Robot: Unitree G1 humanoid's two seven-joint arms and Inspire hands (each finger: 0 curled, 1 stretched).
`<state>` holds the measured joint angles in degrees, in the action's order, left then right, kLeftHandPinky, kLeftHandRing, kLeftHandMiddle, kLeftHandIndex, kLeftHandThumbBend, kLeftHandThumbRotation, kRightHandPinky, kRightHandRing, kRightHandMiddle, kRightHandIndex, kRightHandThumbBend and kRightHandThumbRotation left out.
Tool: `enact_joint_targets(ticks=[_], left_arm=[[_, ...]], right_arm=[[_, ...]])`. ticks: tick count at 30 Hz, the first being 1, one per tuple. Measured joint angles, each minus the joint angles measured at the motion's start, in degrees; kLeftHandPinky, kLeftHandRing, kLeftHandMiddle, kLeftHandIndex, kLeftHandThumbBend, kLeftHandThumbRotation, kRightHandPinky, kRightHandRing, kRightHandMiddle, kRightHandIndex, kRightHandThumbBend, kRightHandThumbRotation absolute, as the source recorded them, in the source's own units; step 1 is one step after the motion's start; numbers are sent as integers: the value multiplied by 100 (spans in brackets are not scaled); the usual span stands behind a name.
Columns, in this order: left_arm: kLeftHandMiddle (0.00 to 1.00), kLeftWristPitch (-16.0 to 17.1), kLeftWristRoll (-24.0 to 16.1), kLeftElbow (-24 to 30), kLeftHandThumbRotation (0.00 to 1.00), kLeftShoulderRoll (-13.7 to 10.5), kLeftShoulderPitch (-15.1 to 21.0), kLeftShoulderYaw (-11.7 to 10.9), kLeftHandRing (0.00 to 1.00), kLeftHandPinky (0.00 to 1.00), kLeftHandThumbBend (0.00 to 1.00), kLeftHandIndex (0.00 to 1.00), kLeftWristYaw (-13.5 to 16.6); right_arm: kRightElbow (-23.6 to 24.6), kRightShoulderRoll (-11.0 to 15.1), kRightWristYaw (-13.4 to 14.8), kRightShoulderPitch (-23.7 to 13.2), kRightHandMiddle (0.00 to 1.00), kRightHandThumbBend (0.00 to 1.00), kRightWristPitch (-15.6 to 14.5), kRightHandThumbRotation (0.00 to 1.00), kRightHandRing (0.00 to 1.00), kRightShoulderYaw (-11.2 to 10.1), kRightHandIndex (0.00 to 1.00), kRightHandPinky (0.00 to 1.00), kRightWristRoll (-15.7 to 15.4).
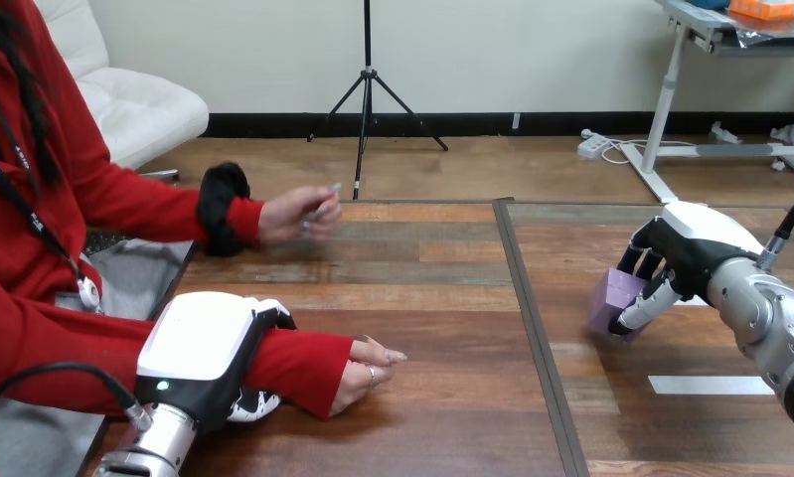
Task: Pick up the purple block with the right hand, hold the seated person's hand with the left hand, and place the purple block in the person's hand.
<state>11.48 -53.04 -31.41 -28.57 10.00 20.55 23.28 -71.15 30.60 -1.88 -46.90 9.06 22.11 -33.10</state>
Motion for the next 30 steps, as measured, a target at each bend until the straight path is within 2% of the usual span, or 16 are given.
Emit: enact_joint_targets(ticks=[6, 11, 30], left_arm=[[73, -68, -28, 26, 33, -75, 69, 70, 74, 77, 84, 70, -272], [73, -89, -51, 30, 32, -147, 111, 99, 73, 77, 87, 69, -378], [70, -186, -74, 172, 17, -150, 117, 188, 71, 71, 87, 66, -477]], right_arm=[[3, -32, 0, 0, 55, 69, 2, 0, 52, -15, 52, 44, 56], [4, -58, 0, 0, 56, 68, 9, 0, 52, -15, 52, 44, 74], [6, -140, 0, 0, 56, 69, 30, 0, 51, -15, 53, 44, 76]])
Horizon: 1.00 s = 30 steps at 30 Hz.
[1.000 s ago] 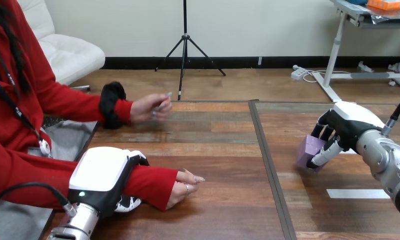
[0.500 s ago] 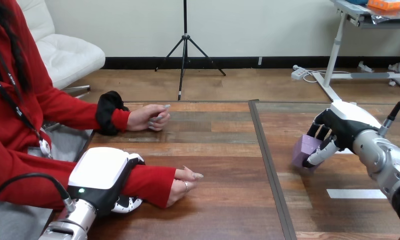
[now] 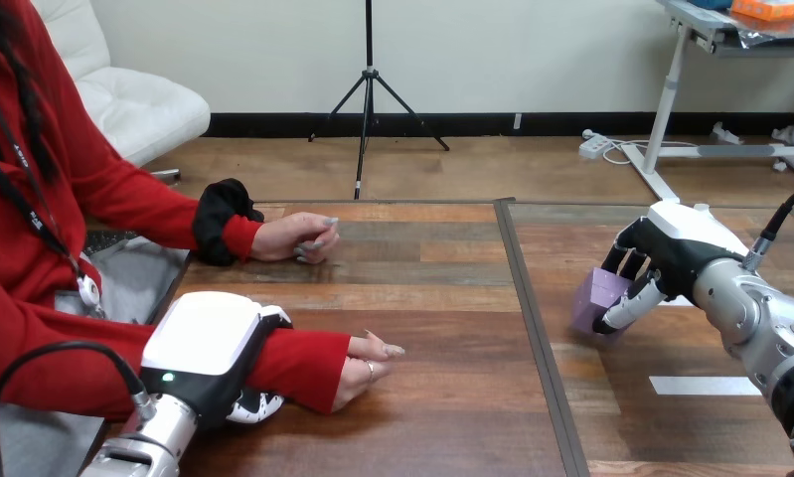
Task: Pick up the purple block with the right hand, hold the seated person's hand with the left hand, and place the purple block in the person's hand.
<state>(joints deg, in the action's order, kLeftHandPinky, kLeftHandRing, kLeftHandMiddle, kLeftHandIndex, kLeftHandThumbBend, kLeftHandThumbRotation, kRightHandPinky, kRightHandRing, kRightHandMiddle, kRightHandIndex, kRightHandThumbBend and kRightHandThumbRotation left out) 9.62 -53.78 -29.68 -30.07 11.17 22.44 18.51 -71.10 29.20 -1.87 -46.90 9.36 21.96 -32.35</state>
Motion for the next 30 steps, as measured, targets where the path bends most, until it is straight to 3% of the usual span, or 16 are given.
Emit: enact_joint_targets(ticks=[14, 30], left_arm=[[61, 123, 179, 4, 6, 58, 0, 19, 59, 54, 77, 56, 22], [49, 263, 403, -43, 1, 75, -15, 12, 45, 38, 72, 46, 134]], right_arm=[[3, -4, 4, 0, 54, 70, 3, 0, 49, -4, 53, 42, 17], [227, -32, 4, 9, 52, 71, 83, 0, 48, -37, 52, 43, 151]])
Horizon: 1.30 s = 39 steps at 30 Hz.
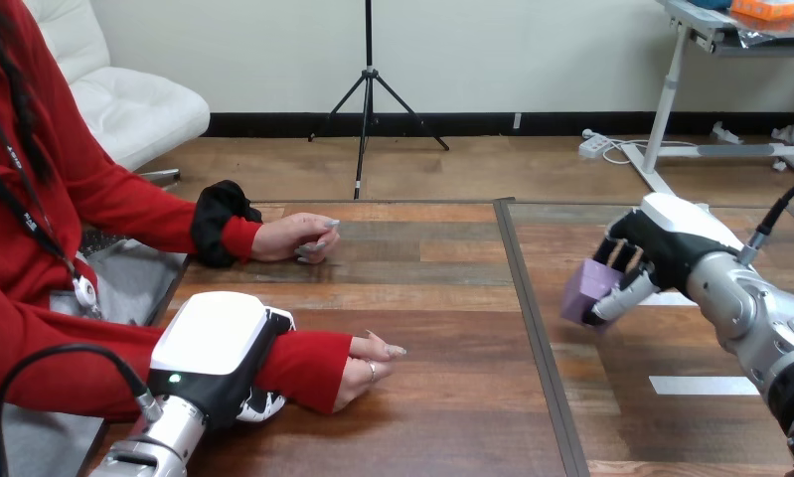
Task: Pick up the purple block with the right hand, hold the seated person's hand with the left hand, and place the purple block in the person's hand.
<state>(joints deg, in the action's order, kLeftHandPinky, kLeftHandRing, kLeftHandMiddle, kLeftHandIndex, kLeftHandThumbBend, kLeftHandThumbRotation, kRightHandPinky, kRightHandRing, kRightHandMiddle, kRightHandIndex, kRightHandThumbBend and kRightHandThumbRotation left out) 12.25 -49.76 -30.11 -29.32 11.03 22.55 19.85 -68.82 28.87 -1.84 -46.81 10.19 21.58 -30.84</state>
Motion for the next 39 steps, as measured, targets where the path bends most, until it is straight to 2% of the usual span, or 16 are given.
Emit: enact_joint_targets(ticks=[7, 14, 21, 39], left_arm=[[47, 147, 239, -12, 0, 34, -67, -73, 43, 37, 69, 43, 190], [45, 191, 449, 39, 0, 92, -170, -153, 42, 36, 68, 41, 314], [43, 196, 654, 119, 0, 150, -256, -238, 40, 34, 68, 40, 345], [42, 211, 785, 462, 0, 219, -487, -434, 38, 33, 65, 41, 346]], right_arm=[[252, -43, 0, 66, 52, 71, 26, 0, 48, -47, 52, 45, 124], [565, -127, 0, 172, 48, 71, 24, 0, 44, -101, 51, 41, 175], [995, -216, -10, 334, 47, 71, 26, 0, 43, -155, 50, 40, 225], [2214, -291, -253, 755, 46, 67, -68, 0, 41, -180, 49, 38, 416]])
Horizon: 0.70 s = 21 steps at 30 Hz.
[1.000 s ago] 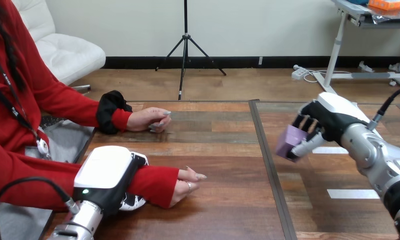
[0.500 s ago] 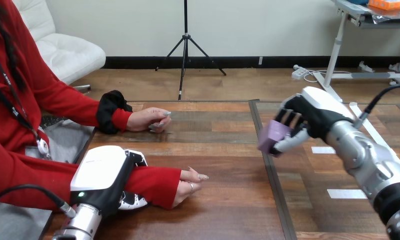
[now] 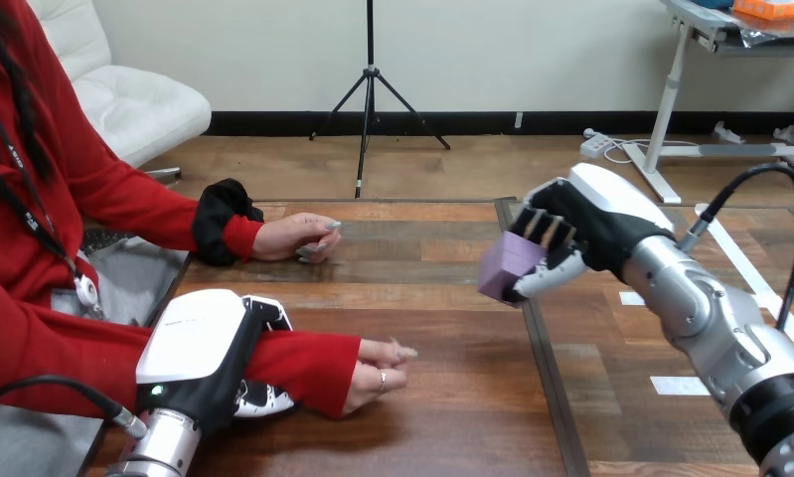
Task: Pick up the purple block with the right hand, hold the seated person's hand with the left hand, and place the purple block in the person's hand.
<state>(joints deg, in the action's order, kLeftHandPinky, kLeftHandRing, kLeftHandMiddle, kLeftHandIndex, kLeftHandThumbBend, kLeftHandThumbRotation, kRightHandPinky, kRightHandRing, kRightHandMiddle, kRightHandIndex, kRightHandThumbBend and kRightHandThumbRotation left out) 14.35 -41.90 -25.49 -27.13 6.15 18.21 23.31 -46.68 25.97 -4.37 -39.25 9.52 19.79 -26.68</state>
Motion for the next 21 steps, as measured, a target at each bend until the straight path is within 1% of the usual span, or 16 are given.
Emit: enact_joint_targets(ticks=[10, 13, 21], left_arm=[[43, 0, 98, 171, 0, 52, -22, -119, 39, 34, 65, 43, -17], [44, 0, 98, 219, 0, 59, -22, -145, 40, 34, 65, 43, -17], [44, 0, 100, 353, 0, 69, -22, -199, 40, 35, 69, 43, -17]], right_arm=[[529, -21, -55, 221, 44, 65, -57, 0, 37, -6, 48, 35, 10], [667, -35, -78, 287, 44, 65, -72, 0, 38, -8, 48, 36, 14], [1026, -87, -158, 470, 45, 65, -144, 0, 39, -9, 48, 35, 78]])
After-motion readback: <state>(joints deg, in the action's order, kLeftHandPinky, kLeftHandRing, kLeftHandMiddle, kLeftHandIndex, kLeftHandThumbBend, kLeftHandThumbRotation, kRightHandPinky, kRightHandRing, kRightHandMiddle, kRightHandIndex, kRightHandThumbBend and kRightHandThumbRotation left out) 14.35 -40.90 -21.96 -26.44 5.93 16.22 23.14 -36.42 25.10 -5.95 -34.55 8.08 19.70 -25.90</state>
